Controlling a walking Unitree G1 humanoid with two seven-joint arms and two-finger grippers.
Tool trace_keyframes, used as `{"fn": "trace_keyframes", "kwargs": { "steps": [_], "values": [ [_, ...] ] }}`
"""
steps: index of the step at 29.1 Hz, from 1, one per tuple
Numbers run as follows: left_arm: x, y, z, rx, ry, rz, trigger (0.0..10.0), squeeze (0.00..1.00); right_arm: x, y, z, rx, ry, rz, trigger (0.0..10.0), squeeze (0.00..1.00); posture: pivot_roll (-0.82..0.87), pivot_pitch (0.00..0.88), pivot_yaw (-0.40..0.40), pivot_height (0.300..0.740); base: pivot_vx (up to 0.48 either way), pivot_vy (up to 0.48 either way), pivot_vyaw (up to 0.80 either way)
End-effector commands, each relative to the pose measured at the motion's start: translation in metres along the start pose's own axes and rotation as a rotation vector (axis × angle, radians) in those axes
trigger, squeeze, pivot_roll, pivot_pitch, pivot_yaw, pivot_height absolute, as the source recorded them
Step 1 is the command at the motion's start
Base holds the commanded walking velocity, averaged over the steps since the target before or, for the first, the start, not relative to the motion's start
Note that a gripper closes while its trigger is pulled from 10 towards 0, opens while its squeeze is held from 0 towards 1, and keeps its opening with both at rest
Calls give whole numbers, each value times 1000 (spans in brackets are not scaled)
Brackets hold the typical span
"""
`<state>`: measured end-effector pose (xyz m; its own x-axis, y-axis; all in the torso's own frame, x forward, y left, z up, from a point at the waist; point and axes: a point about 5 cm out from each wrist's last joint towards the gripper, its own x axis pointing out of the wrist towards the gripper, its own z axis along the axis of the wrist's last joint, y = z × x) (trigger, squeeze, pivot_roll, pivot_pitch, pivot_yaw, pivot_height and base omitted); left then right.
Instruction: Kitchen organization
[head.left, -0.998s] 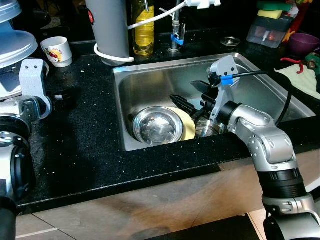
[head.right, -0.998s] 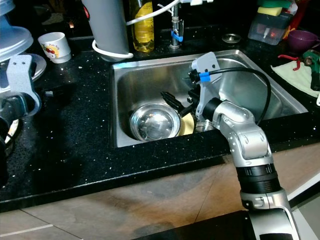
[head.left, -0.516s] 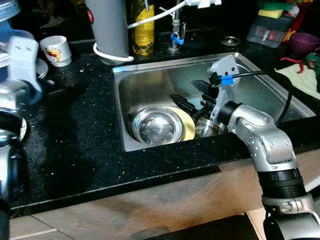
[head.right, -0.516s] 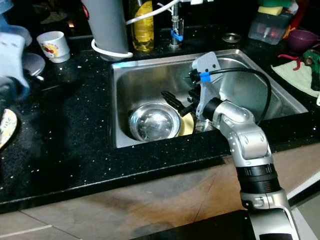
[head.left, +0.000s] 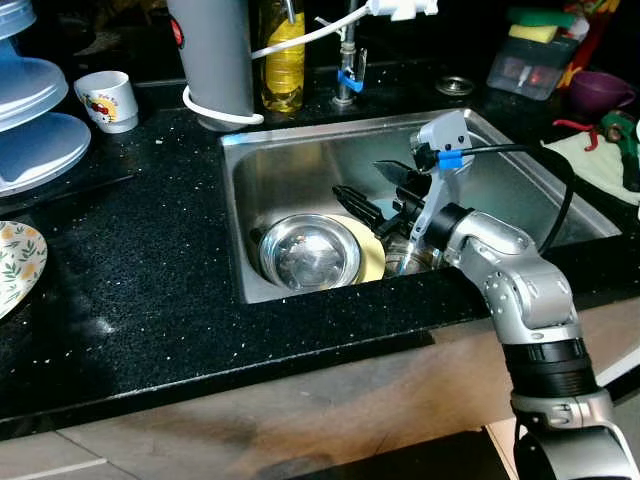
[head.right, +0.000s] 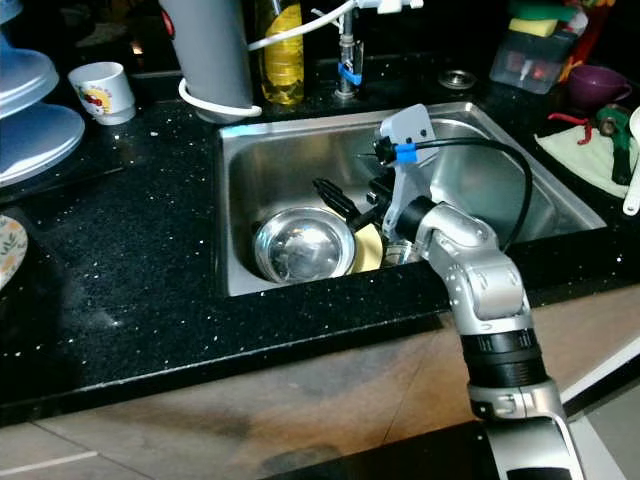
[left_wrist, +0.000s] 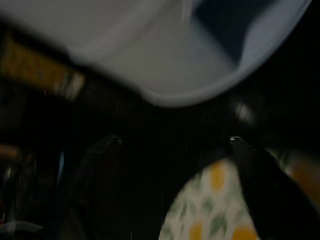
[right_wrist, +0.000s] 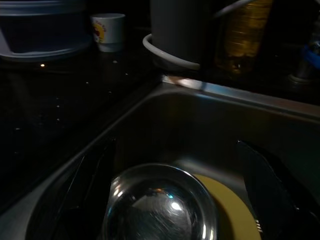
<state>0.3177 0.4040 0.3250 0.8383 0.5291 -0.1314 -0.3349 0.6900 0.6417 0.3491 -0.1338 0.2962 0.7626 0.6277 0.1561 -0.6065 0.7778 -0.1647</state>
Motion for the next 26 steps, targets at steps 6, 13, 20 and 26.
{"fn": "trace_keyframes", "kwargs": {
  "steps": [6,13,20,26],
  "values": [
    [-3,8,-34,67,167,-18,0,0,-1,-1,-1,20,-9,2,10000,0,-28,183,-16,740,0,0,0],
    [-5,-41,-43,0,245,-289,0,0,-2,-2,-1,15,-6,1,10000,0,-32,182,-13,740,0,0,0],
    [-14,-82,-24,-94,189,-502,0,0,-3,-3,0,10,-5,-2,10000,0,-33,185,-13,740,0,0,0],
    [-26,-125,6,-201,95,-700,0,0,-2,-4,1,3,-5,-4,10000,0,-37,186,-12,740,0,0,0]
  ]
}}
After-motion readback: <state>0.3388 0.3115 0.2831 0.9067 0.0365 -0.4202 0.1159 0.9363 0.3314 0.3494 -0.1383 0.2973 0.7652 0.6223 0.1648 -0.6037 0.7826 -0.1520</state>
